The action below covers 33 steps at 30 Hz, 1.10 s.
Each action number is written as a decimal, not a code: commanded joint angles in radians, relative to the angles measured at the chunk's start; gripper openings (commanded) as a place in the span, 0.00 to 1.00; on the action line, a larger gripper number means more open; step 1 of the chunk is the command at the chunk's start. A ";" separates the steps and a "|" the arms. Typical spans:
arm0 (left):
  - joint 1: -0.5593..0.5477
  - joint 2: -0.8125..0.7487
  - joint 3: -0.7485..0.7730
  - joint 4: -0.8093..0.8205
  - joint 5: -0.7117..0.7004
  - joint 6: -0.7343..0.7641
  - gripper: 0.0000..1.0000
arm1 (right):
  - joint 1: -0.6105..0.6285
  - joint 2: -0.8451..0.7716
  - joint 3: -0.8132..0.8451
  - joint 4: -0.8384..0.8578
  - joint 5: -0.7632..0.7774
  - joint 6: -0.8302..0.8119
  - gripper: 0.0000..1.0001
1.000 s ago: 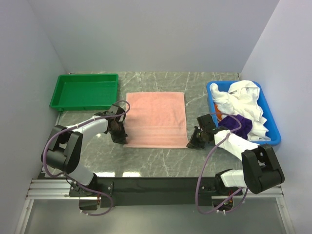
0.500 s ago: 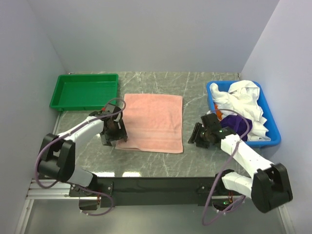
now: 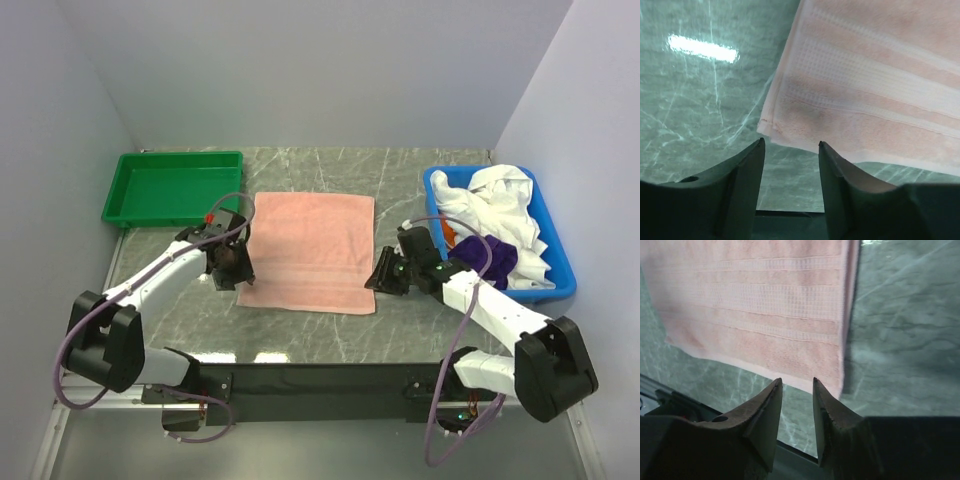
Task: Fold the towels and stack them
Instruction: Fold the towel
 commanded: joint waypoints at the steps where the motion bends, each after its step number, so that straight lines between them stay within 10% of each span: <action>1: -0.012 0.016 -0.023 0.062 0.015 -0.018 0.51 | 0.022 0.038 -0.022 0.120 -0.058 0.039 0.36; 10: -0.015 0.137 -0.144 0.092 -0.055 -0.009 0.21 | 0.023 0.201 -0.083 0.123 -0.066 0.043 0.32; 23: -0.019 0.125 -0.167 0.013 -0.023 -0.052 0.06 | -0.082 0.151 -0.146 0.011 0.043 0.031 0.29; 28: -0.023 0.070 -0.174 -0.030 0.029 -0.075 0.07 | -0.129 0.089 -0.145 -0.035 0.062 -0.015 0.30; 33: -0.024 -0.013 -0.162 -0.078 0.057 -0.089 0.39 | -0.129 -0.010 -0.079 -0.052 0.059 -0.061 0.31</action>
